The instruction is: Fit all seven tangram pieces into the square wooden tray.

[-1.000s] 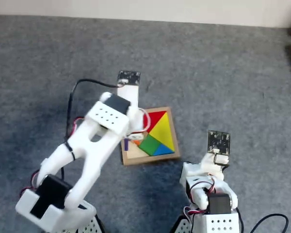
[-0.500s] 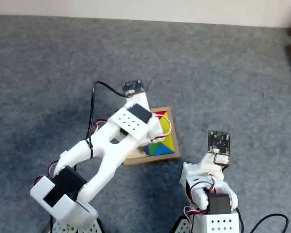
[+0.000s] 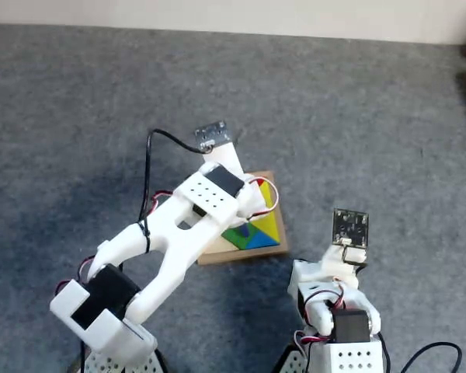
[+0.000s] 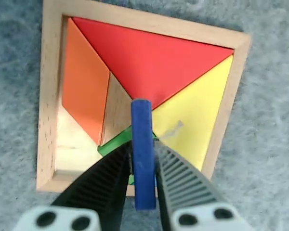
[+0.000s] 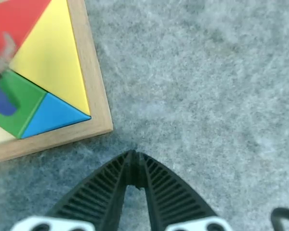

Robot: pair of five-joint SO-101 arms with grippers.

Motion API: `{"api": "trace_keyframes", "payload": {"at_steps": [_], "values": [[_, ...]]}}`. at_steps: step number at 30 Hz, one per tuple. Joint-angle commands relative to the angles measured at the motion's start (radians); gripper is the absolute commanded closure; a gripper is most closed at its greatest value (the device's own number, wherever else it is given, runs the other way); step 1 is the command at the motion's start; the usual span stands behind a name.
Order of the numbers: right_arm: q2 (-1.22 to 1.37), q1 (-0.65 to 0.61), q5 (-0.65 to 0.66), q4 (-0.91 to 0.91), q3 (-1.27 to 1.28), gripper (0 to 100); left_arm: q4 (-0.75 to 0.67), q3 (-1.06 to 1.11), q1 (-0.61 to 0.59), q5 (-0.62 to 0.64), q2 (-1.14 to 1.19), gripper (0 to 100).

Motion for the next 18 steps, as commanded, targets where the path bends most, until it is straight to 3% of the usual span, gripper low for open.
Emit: {"api": "trace_keyframes", "payload": {"at_steps": [1,6,12,18], "values": [[-0.013,0.013,-0.006,0.008,0.116,99.3,-0.012,-0.041,0.008,0.006,-0.007,94],[-0.013,0.013,-0.006,0.008,0.116,99.3,-0.012,-0.01,0.015,0.006,-0.008,79],[-0.013,0.013,-0.006,0.008,0.116,99.3,-0.003,0.016,0.007,0.005,-0.018,87],[-0.013,0.013,-0.006,0.008,0.116,99.3,0.104,-0.01,0.004,0.005,-0.018,90]]}}
